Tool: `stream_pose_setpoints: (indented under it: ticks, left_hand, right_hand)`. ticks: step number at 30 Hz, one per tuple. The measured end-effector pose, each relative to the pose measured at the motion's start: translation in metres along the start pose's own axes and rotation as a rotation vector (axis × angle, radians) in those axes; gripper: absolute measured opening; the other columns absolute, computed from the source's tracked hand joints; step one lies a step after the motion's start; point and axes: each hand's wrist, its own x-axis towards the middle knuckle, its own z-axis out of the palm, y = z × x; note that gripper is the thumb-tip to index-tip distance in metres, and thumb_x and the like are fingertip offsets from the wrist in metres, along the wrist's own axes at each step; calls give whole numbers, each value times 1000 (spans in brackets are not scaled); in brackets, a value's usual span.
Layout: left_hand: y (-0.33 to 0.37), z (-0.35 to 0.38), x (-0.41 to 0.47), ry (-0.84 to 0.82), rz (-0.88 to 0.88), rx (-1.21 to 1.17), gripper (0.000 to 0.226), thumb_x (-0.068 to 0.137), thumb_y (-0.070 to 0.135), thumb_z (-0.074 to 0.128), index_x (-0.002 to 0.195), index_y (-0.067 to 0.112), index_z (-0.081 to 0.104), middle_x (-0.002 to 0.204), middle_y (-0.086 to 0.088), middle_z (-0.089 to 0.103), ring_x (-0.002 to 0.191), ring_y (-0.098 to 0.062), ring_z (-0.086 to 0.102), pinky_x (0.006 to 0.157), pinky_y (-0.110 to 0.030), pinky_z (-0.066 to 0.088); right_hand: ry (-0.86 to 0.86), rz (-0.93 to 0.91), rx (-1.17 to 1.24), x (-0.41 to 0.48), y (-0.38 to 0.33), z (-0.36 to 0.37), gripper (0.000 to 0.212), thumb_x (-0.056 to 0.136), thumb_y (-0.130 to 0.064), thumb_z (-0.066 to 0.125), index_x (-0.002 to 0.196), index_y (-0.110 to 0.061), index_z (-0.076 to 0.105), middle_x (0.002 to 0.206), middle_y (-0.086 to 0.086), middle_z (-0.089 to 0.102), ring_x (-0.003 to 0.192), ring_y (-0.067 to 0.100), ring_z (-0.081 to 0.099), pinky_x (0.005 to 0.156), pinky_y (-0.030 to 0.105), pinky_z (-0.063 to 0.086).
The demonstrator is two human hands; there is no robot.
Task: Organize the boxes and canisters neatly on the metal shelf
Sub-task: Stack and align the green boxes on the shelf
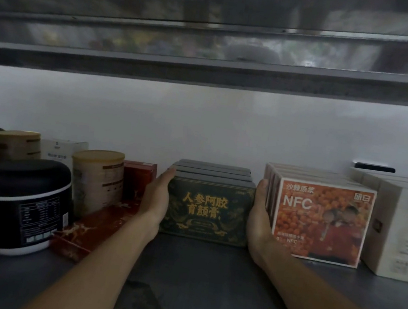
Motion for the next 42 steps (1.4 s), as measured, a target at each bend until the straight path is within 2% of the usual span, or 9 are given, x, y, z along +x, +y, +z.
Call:
stream_pose_setpoints:
  ticks: [5,11,16,23,27,29,32,35,42]
  left_hand:
    - [-3,0,2,-15,15,20,44,94,56,50,122,26,61,122,-3,63,113,-24,58,105,-45,42]
    - [-4,-2,5,-76,65,20,33,98,52,44,124,35,54,110,6,60,109,-16,54,98,-35,40]
    - [-3,0,4,-97,99,17,11,100,50,42,106,45,50,100,14,58,100,-10,54,98,-33,39]
    - [-5,0,2,-118,161,102,24,98,55,39,84,38,49,91,17,54,87,-3,52,88,-30,40]
    - [-5,0,0,-101,174,93,25,96,53,44,78,36,45,85,13,53,83,-6,53,79,-26,41]
    - [-5,1,0,-92,169,94,23,95,53,46,79,37,46,87,14,54,84,-7,54,84,-30,40]
    - [-5,0,-2,-53,176,95,17,95,53,48,95,36,53,98,14,57,91,-6,55,88,-32,41]
    - [-4,1,-8,17,199,144,47,93,54,50,128,23,52,117,8,55,108,-14,52,97,-35,43]
    - [2,-15,-33,30,282,380,40,93,26,65,130,15,54,120,0,61,108,-17,58,95,-33,50]
  right_hand:
    - [75,-16,-51,-9,-1,2,137,39,-107,30,149,-28,44,145,0,53,133,21,50,116,46,36]
    - [48,-53,-48,-12,-3,4,59,88,-75,30,125,-37,57,112,-7,66,110,14,62,108,35,43]
    - [45,-62,-73,-8,0,2,65,90,-75,31,128,-32,61,114,-4,70,111,18,65,108,42,46]
    - [85,-115,-170,-7,0,2,54,96,-67,25,128,-33,54,100,-12,65,107,16,62,106,36,46]
    - [91,-134,-204,-8,-1,2,46,97,-63,27,120,-34,53,99,-10,65,90,5,62,84,23,48]
    - [86,-138,-214,-11,-2,2,49,94,-65,29,117,-33,57,103,-6,68,93,8,64,77,20,51]
    - [78,-129,-236,-15,-2,2,60,88,-71,29,126,-31,54,110,-3,67,103,16,64,90,30,50]
    - [93,-92,-275,-21,-3,4,70,88,-74,31,133,-26,54,117,2,66,111,22,62,102,36,47]
    - [217,-71,-464,-50,2,5,38,98,-37,57,124,-9,60,115,5,66,108,23,61,85,28,45]
